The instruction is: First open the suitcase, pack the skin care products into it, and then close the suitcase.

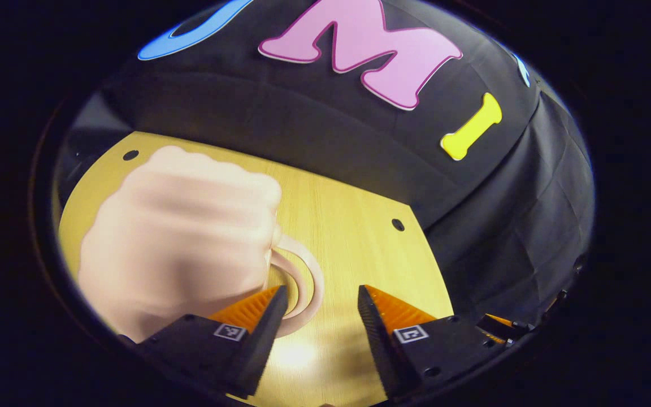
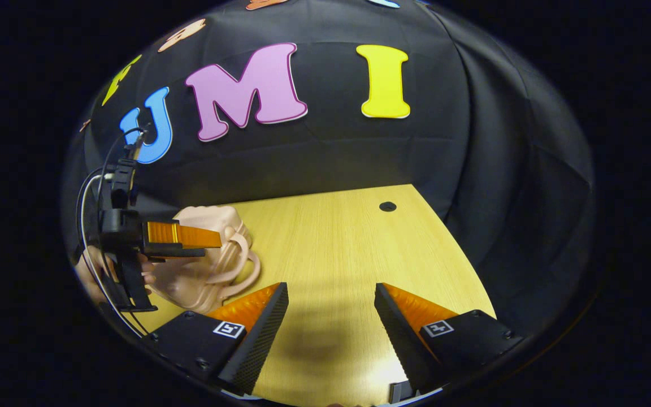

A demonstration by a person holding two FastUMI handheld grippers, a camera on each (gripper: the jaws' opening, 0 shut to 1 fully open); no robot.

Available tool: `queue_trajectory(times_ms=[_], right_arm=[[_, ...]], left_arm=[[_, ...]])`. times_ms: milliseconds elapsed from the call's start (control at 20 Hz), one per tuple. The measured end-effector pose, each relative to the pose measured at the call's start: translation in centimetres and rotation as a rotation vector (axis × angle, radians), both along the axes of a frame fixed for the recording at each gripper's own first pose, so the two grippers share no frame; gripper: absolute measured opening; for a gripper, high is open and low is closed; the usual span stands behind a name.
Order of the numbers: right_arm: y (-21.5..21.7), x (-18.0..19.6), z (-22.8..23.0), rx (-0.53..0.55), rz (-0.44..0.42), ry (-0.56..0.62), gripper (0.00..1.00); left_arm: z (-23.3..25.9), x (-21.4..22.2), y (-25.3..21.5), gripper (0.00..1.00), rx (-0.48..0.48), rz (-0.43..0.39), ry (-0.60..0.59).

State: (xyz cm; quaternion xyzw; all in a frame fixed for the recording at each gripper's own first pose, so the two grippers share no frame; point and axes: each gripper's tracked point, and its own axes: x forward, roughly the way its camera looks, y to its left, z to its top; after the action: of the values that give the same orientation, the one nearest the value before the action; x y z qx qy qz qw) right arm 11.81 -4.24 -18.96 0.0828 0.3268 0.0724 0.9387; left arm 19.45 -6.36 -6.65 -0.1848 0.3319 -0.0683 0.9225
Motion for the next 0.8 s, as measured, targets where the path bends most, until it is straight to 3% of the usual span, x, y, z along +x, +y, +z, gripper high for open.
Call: queue_trajectory(times_ms=[50, 250, 350, 550, 800], right_arm=[[0.5, -0.3, 1.0, 0.003, -0.006, -0.019, 0.98], [3.0, -2.4, 5.2, 0.031, -0.025, -0.081, 0.97], [4.5, -3.6, 7.3, 0.038, -0.026, -0.123, 0.97], [6.7, -5.6, 11.0, 0.026, -0.026, -0.229, 0.97], [8.7, -7.4, 13.1, 0.007, -0.05, -0.33, 0.97]], left_arm=[[2.6, -0.8, 0.5, 0.95, 0.021, 0.003, -0.079], [12.9, -5.3, 4.3, 0.96, 0.198, 0.078, -0.391], [16.1, -7.9, 6.4, 0.96, 0.27, 0.116, -0.474], [17.9, -13.1, 9.8, 0.96, 0.296, 0.219, -0.526], [16.8, -17.9, 13.2, 0.96, 0.305, 0.247, -0.538]])
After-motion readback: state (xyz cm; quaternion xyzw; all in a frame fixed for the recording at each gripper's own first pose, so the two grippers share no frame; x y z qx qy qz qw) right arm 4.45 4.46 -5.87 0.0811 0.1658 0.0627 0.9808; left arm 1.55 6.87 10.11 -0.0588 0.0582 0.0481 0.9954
